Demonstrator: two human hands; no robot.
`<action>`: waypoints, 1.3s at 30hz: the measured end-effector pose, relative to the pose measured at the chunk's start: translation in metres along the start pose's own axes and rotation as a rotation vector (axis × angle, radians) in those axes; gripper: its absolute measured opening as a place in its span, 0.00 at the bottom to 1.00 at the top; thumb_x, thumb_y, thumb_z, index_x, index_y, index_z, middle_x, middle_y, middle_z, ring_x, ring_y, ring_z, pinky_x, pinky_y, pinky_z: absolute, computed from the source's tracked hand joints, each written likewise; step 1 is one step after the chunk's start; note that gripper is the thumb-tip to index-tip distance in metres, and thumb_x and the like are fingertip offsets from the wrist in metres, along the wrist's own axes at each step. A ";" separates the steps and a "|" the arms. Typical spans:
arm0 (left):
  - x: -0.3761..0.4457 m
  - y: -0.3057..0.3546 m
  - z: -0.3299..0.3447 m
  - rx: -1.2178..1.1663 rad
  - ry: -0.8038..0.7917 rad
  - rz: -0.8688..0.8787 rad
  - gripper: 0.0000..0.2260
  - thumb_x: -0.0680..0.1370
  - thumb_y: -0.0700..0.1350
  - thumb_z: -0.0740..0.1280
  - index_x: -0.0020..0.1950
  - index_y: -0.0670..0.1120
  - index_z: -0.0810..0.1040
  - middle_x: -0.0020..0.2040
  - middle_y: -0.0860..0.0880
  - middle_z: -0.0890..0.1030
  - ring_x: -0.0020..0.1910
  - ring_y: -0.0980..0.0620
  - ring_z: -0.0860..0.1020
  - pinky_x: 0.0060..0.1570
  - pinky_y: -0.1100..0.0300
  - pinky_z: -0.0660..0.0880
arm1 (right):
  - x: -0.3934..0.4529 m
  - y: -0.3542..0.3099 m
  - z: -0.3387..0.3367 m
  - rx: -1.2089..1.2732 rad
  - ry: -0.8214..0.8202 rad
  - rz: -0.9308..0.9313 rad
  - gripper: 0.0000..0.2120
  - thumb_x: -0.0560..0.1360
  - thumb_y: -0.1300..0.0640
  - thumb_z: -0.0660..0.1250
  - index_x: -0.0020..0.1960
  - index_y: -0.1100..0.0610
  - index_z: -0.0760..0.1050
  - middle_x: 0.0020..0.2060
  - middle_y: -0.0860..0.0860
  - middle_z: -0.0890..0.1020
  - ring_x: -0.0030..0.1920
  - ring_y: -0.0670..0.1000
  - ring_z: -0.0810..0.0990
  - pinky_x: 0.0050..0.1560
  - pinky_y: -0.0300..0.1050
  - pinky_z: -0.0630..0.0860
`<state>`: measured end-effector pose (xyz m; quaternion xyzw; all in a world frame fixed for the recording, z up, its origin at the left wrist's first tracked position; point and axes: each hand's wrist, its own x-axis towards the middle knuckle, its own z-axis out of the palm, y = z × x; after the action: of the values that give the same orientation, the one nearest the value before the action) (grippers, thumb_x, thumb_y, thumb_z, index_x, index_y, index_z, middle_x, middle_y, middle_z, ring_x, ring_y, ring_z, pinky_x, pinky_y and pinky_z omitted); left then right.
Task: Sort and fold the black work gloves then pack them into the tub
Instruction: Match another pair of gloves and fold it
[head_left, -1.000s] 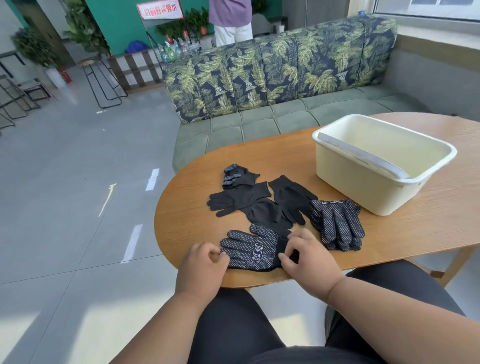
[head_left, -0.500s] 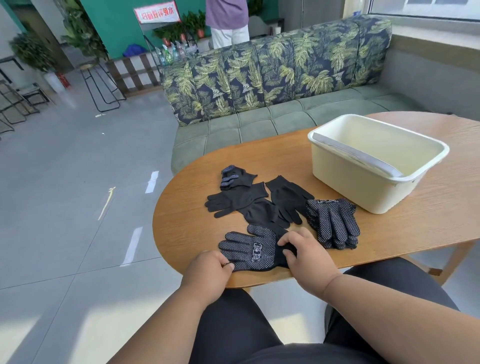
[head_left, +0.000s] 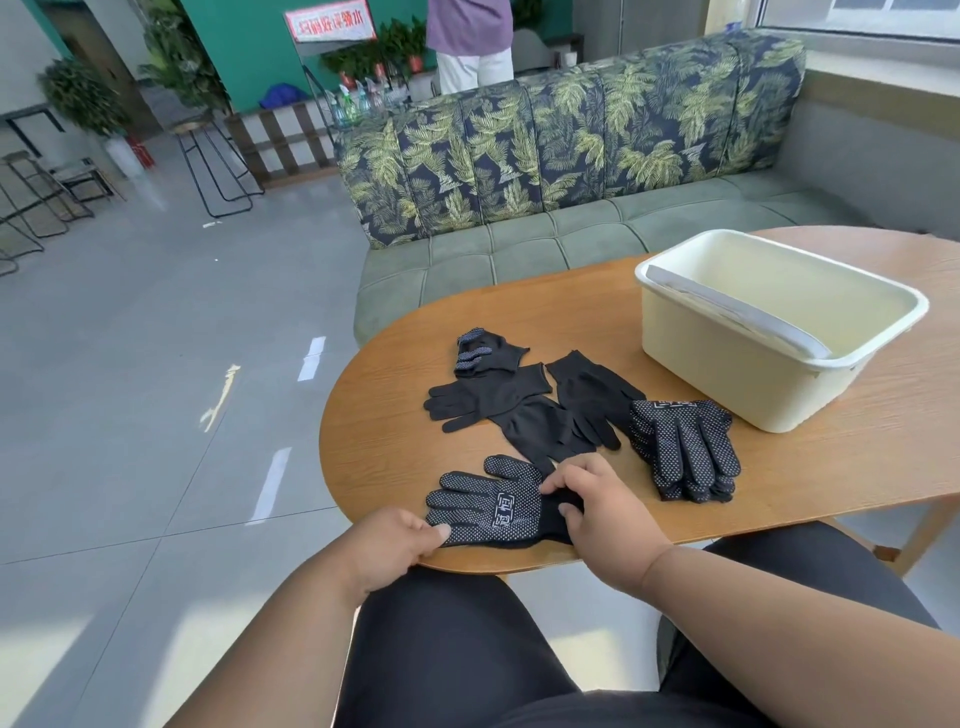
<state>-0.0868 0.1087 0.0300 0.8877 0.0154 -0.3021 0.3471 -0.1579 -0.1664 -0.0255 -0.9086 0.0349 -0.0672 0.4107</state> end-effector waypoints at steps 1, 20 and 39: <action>0.001 0.000 0.000 0.003 0.003 -0.006 0.23 0.74 0.62 0.73 0.51 0.41 0.85 0.48 0.47 0.85 0.51 0.48 0.81 0.66 0.46 0.77 | 0.000 -0.001 0.000 -0.002 0.011 0.006 0.15 0.77 0.64 0.69 0.56 0.45 0.79 0.59 0.42 0.72 0.57 0.44 0.76 0.60 0.32 0.70; 0.015 -0.001 0.004 0.079 0.052 -0.034 0.12 0.77 0.57 0.75 0.43 0.49 0.85 0.43 0.53 0.85 0.47 0.53 0.81 0.59 0.53 0.78 | 0.000 0.000 -0.001 -0.095 0.085 0.112 0.16 0.79 0.56 0.70 0.66 0.47 0.78 0.61 0.46 0.80 0.56 0.49 0.79 0.62 0.46 0.78; 0.014 0.002 -0.001 0.024 0.017 -0.035 0.12 0.78 0.56 0.75 0.50 0.47 0.86 0.47 0.51 0.87 0.47 0.54 0.82 0.49 0.61 0.80 | -0.001 -0.001 -0.010 -0.078 0.136 0.105 0.11 0.78 0.66 0.67 0.52 0.50 0.79 0.50 0.44 0.74 0.45 0.48 0.77 0.47 0.43 0.77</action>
<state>-0.0737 0.1051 0.0243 0.8939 0.0303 -0.3006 0.3310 -0.1607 -0.1728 -0.0187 -0.9142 0.1128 -0.1060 0.3745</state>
